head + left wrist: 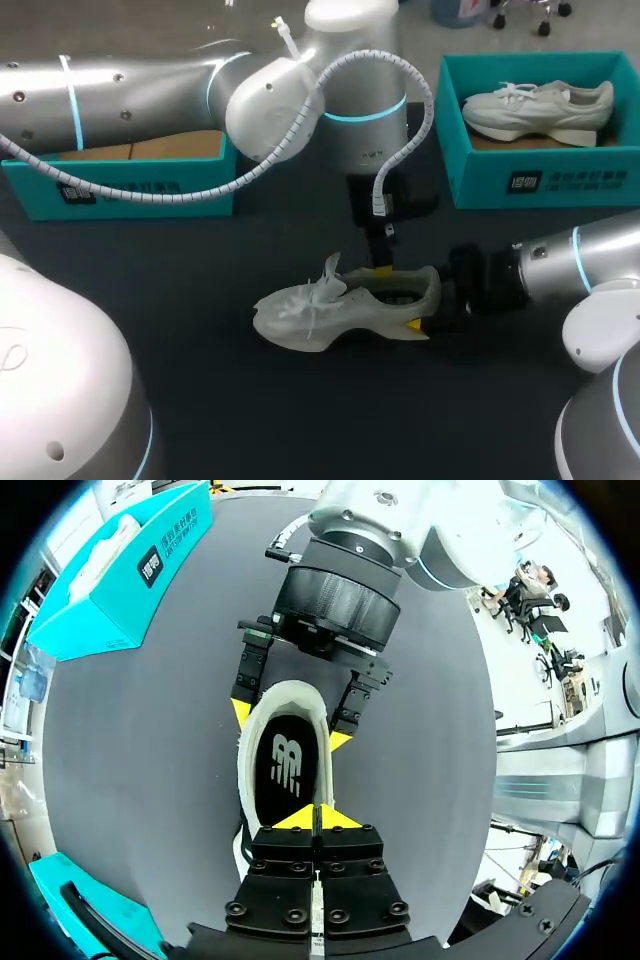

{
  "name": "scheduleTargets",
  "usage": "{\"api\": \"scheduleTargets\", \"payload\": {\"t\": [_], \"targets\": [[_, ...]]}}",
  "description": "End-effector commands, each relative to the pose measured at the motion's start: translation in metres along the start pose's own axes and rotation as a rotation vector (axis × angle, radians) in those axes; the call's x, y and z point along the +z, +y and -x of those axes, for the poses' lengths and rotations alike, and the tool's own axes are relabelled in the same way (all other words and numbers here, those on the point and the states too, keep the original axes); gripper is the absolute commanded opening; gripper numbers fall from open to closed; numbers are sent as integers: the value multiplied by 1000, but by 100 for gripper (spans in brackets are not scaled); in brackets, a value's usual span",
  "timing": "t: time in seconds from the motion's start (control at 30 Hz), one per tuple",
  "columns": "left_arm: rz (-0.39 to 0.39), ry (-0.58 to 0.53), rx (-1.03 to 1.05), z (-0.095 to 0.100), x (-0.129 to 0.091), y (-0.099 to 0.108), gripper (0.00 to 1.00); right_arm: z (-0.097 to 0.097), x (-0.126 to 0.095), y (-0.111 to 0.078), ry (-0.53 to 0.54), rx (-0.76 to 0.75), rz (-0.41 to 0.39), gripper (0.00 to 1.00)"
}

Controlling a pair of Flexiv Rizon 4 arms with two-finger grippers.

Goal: Take the shoe out of the shoebox, open the shoe tongue, remove and reinsert the insole, then place the shoe into the shoebox

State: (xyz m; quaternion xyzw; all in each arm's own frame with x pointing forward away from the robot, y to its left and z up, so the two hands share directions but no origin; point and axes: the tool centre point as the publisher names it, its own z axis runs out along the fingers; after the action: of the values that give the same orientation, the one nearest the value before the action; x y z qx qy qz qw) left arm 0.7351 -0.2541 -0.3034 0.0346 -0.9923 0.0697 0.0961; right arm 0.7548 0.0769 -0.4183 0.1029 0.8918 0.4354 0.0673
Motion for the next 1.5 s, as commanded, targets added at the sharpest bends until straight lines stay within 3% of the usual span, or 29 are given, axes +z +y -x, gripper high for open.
{"api": "scheduleTargets", "payload": {"t": [0.03, 0.23, 0.47, 0.77, 1.5], "targets": [[3, 2, 1, 1, 0, -1, 0, 0, 2, 0, -2, 0, -5, 0], [3, 2, 1, 1, 0, -1, 0, 0, 2, 0, -2, 0, -5, 0], [48, -7, 80, 1, 32, -17, 0, 0, 2, 0, -2, 0, -5, 0], [58, 0, 111, 4, 57, -14, 0, 0, 2, 0, -2, 0, -5, 0], [52, 20, 114, 5, 57, -12, 0, 0, 2, 0, -2, 0, -5, 0]]}}
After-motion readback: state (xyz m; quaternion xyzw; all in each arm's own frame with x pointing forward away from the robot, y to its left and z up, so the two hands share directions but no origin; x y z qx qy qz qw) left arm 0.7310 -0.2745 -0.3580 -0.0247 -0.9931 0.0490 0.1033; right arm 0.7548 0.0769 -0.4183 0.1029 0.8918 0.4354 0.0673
